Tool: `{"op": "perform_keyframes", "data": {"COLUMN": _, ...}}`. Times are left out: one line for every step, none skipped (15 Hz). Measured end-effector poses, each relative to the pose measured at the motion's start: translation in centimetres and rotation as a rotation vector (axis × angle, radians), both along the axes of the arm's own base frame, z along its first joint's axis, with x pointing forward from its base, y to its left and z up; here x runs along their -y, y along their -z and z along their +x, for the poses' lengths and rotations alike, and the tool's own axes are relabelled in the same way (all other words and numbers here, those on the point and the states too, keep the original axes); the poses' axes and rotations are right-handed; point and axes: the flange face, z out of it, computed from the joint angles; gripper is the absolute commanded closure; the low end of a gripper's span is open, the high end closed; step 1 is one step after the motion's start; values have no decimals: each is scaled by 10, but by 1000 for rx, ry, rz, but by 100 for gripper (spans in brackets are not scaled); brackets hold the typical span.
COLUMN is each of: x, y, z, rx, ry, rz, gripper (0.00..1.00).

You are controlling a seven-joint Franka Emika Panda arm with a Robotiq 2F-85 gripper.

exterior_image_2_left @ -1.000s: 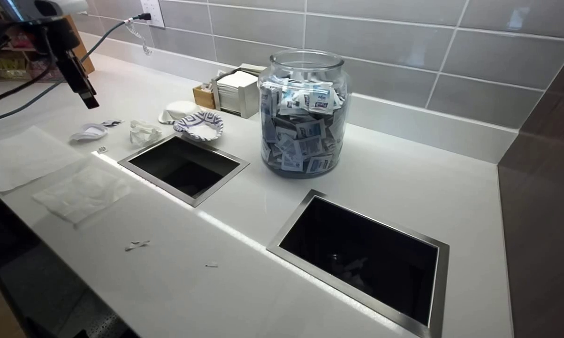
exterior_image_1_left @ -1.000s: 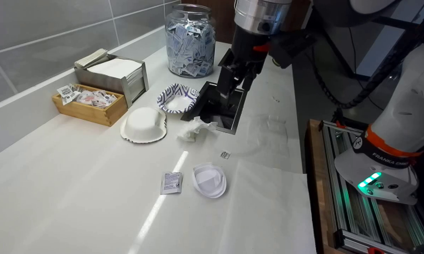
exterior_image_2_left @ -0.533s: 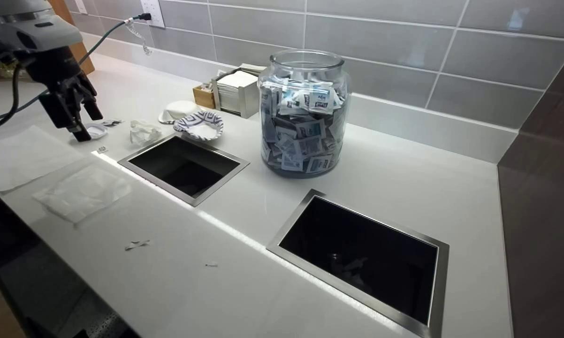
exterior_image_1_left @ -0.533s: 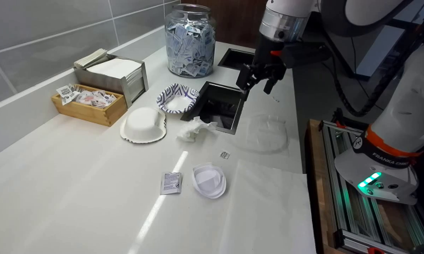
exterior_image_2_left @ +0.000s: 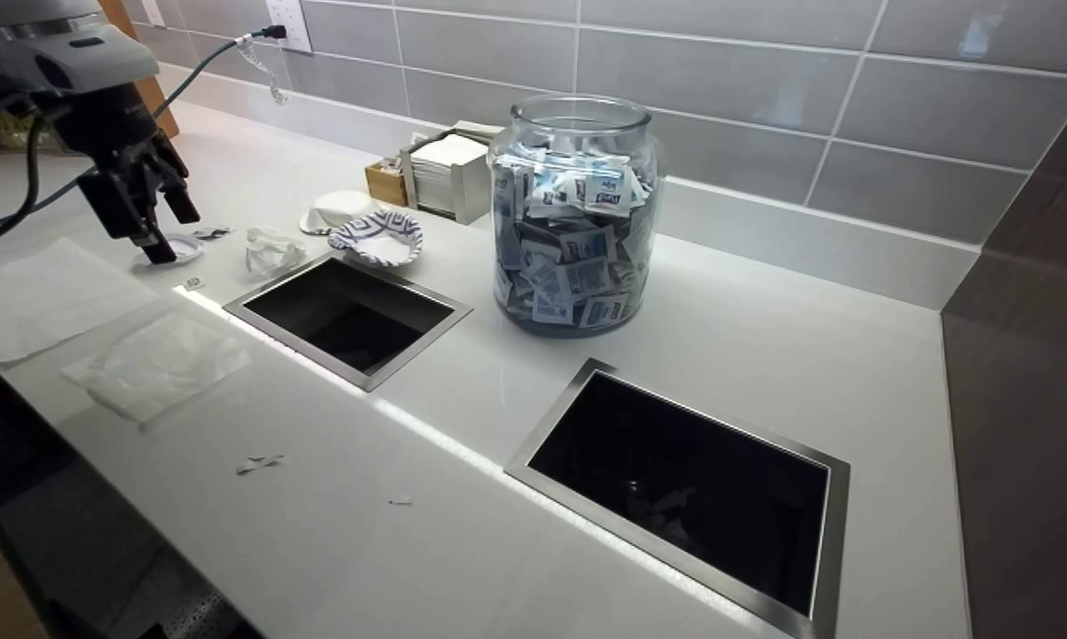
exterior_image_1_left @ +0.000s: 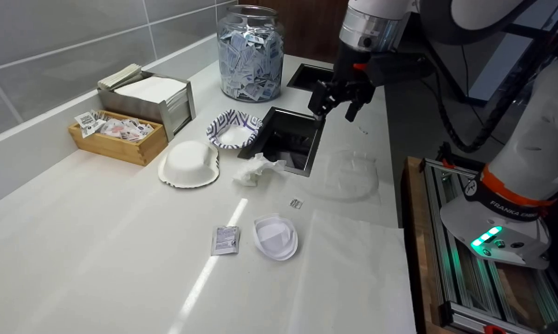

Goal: Pick up the small white paper to the right of the serviette on the kitchen counter and put it in the left bin

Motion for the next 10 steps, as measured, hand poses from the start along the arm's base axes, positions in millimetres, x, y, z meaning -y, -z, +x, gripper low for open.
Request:
{"op": "perform_keyframes", "data": {"x": 10, "y": 0, "z": 1, "rx": 0, "ry": 45, "rz": 6, "gripper": 0}}
{"op": "perform_keyframes", "data": {"x": 23, "y": 0, "z": 1, "rx": 1, "ry": 97, "rz": 13, "gripper": 0}}
{"op": "perform_keyframes", "data": {"x": 37, "y": 0, "z": 1, "rx": 2, "ry": 149, "rz": 20, "gripper": 0}}
{"op": "perform_keyframes", "data": {"x": 53, "y": 0, "z": 1, "rx": 4, "ry": 202, "rz": 27, "gripper": 0}}
{"op": "perform_keyframes", "data": {"x": 67, "y": 0, "z": 0, "rx": 4, "ry": 250, "rz": 34, "gripper": 0}}
{"op": "perform_keyframes", "data": {"x": 82, "y": 0, "z": -2, "rx": 4, "ry": 297, "rz": 40, "gripper": 0}}
{"op": "perform_keyframes", "data": {"x": 95, "y": 2, "z": -4, "rx": 0, "ry": 338, "rz": 45, "gripper": 0}}
{"op": "perform_keyframes", "data": {"x": 106, "y": 5, "z": -6, "rx": -6, "ry": 373, "rz": 47, "gripper": 0}}
{"op": "perform_keyframes", "data": {"x": 116, "y": 8, "z": -8, "rx": -15, "ry": 403, "rz": 49, "gripper": 0}}
{"op": "perform_keyframes", "data": {"x": 125, "y": 13, "z": -10, "rx": -26, "ry": 430, "rz": 51, "gripper": 0}}
